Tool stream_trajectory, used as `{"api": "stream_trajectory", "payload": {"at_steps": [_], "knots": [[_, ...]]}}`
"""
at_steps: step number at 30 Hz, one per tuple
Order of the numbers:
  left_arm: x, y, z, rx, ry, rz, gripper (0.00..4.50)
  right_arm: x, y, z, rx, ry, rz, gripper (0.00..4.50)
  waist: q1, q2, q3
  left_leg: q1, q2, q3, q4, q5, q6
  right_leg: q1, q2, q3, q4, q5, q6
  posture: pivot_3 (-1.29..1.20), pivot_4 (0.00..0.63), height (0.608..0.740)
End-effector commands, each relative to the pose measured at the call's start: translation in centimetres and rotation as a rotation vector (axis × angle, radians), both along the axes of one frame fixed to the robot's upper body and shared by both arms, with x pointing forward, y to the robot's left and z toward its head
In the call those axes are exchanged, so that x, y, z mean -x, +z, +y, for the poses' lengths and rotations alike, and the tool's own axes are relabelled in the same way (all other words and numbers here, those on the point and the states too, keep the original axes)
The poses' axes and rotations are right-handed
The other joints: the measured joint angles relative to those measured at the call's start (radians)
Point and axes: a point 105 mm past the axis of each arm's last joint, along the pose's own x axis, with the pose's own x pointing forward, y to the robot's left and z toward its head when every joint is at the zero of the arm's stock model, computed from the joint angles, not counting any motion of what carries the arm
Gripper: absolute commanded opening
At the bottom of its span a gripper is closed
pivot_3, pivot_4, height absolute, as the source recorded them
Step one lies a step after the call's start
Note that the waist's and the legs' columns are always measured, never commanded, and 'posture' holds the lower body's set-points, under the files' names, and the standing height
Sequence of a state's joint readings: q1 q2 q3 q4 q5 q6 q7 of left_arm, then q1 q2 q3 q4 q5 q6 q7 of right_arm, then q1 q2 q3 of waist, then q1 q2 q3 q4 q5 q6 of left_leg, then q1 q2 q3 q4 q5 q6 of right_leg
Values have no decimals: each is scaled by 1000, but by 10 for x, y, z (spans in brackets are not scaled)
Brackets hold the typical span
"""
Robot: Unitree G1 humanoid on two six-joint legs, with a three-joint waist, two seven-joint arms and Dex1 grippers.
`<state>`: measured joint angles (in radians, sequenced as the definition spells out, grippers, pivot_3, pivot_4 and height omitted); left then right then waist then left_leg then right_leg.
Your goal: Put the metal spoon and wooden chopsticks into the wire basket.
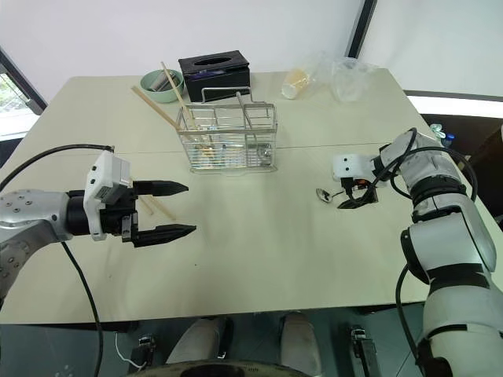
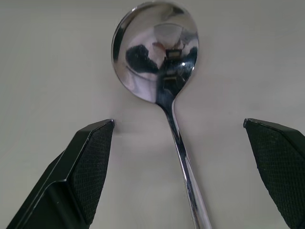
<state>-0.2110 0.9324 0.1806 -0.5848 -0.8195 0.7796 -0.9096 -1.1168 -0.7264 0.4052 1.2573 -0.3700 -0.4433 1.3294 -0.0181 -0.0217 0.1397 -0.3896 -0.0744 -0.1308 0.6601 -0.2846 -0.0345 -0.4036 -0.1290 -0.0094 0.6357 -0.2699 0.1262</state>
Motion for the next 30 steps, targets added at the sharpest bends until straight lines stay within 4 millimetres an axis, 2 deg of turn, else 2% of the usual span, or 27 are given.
{"api": "stream_trajectory", "payload": {"at_steps": [1, 2, 5, 12, 23, 28, 30], "knots": [[3, 13, -1, 10, 5, -57, 4466, -6, 6, 0, 12, -19, -27, 4500, 0, 0, 0, 0, 0, 0, 0, 0, 0, 0, 0, 0, 0, 0, 0, 0, 150, 649], [4, 13, -1, 12, 8, -59, 4466, -6, 6, 1, 7, -26, -26, 4500, 0, 0, 0, 0, 0, 0, 1, 0, 0, 0, 0, 0, 1, 0, 0, 0, 150, 649], [5, 13, -1, 14, 20, -67, 4500, -7, 5, 3, -8, -43, -16, 3647, -1, -1, -1, 1, 0, 0, 2, 0, -1, 1, 1, 1, 3, 0, -1, 0, 150, 649], [5, 20, -1, 27, 35, -86, 4500, -6, 0, 5, -6, -50, 14, 176, -2, -2, -1, 4, 0, 0, 4, 1, -1, 0, 1, 2, 11, -1, -3, 0, 150, 649], [-2, 29, -1, 35, 54, -111, 4500, -2, -5, 11, -33, -33, 55, 76, -2, -4, -2, 4, 1, 0, 4, 1, -1, 0, 2, 2, 11, 0, -1, 0, 150, 649], [-5, 31, -2, 40, 55, -119, 4500, -5, 5, 18, -97, 5, 5, 76, -2, -4, -2, 4, 1, 0, 4, 1, -1, 0, 2, 2, 12, 0, -1, 0, 150, 649], [-8, 33, 0, 42, 65, -131, 4500, -3, 18, 30, -186, 65, 2, 76, -2, -3, -2, 4, 1, 0, 3, 1, -1, -1, 2, 2, 12, 0, -1, 0, 150, 649]]}}
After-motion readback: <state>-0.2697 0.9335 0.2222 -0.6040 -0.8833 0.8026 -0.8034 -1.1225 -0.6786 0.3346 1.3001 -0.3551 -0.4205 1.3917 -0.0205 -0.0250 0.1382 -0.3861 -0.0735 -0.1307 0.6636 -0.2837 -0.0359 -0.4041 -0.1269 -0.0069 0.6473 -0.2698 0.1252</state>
